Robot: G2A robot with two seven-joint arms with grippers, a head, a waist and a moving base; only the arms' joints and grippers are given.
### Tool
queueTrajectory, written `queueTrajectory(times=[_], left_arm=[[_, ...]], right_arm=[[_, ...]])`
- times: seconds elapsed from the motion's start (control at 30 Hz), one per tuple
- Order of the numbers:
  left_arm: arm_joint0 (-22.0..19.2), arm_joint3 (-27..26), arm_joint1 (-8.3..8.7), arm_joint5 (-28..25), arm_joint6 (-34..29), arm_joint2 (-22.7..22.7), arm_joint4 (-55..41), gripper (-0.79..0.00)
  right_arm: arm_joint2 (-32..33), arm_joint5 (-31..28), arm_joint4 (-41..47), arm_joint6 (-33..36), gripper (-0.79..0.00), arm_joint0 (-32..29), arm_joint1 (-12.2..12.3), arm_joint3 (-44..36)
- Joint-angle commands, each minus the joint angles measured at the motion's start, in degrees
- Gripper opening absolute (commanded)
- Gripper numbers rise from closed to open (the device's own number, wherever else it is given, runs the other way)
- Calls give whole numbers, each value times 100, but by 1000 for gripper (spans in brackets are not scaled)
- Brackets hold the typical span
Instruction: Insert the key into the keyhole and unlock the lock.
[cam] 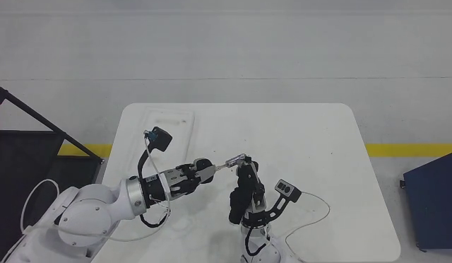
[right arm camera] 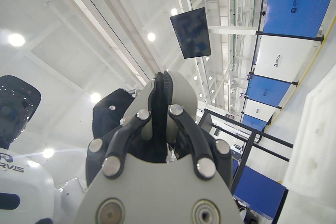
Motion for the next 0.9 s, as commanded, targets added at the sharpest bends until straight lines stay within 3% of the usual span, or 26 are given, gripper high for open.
queueTrajectory(times=[0.0,0.6,0.87], left_arm=[[-24,-13,-9,23,-18,26,33,-785],[-364,-112,-125,270,86,386,562,-785],[-600,-287,-129,749,-434,351,902,-785]], right_arm=[[0,0,0,0,-785,0,0,0],[0,0,0,0,-785,0,0,0],[0,0,0,0,-785,0,0,0]])
